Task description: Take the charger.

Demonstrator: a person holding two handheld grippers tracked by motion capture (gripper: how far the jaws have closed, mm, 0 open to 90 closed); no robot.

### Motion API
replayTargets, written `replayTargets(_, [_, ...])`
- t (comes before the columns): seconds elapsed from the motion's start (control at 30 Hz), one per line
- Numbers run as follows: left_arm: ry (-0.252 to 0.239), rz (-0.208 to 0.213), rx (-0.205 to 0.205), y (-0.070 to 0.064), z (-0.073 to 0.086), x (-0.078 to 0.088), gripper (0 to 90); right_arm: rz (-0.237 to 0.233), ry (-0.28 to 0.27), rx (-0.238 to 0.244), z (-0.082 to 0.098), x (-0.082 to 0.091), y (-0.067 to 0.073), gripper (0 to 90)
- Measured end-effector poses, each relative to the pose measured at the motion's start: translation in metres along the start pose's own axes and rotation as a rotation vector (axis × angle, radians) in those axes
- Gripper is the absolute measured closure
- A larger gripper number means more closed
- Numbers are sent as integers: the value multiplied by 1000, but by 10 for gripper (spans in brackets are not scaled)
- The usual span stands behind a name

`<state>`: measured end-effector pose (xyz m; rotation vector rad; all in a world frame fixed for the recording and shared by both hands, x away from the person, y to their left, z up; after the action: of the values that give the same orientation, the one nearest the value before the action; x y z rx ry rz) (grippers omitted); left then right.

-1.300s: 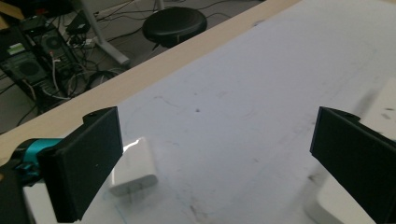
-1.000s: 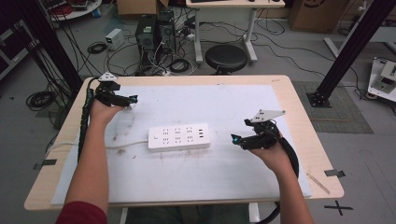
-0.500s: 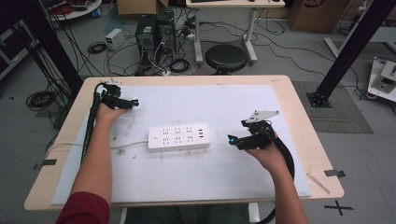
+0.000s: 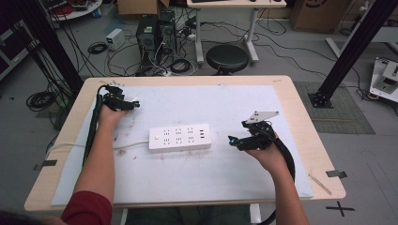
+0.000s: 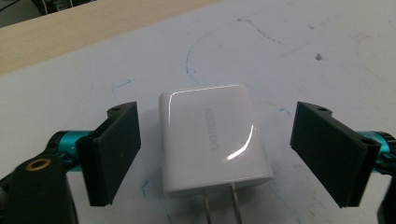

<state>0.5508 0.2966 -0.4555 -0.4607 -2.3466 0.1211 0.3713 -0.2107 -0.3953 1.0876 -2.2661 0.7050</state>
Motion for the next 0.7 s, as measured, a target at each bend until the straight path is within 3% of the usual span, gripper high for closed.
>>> replayTargets(0.7, [25, -24, 3, 2, 4, -4, 338, 1, -2, -5, 1, 1, -1, 196])
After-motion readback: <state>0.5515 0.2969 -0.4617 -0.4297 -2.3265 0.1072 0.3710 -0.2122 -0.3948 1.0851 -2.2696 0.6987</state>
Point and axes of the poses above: each handheld gripper's, and its own axes: x roughly backward along the jaws, z roughly out of its underside, y roughly to its left, the point moved 2 cm from there along -x, roughly forward along the jaws, and after that the axes turned 15 degrees about x, right-handed, at the moved point
